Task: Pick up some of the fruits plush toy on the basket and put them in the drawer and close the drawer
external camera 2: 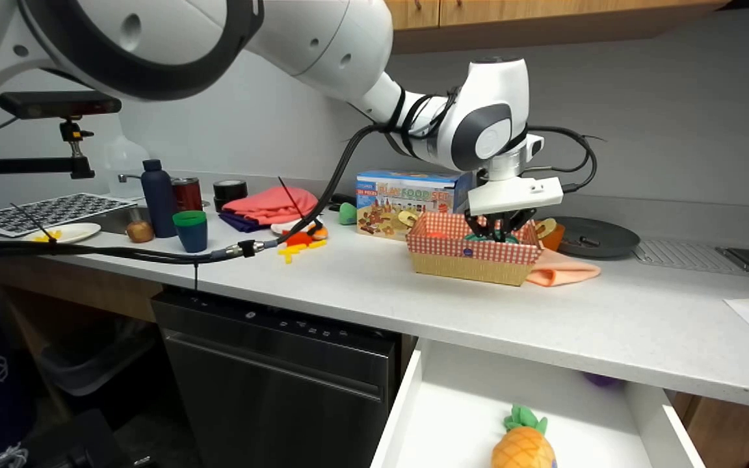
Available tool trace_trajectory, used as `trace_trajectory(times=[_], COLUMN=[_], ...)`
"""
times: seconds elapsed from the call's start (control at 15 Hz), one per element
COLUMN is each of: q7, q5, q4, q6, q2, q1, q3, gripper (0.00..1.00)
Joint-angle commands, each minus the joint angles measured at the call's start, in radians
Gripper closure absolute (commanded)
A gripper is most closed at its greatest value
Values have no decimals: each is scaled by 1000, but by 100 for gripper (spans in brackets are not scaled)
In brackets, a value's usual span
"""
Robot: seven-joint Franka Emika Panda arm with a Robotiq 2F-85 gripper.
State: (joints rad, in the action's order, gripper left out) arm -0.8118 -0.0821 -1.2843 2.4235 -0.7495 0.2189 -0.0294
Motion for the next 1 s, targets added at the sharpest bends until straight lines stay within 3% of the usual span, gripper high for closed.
trace_trajectory(times=[0.0,0.47,0.93], q7=[-7,-66,-161], q5=[15,4,10], q4=[-154,-215,-304], q6=[12,-14,-137], q2=[109,153,205], q1=[26,50,65], q3=[-12,-38,-16], gripper=[99,99,99])
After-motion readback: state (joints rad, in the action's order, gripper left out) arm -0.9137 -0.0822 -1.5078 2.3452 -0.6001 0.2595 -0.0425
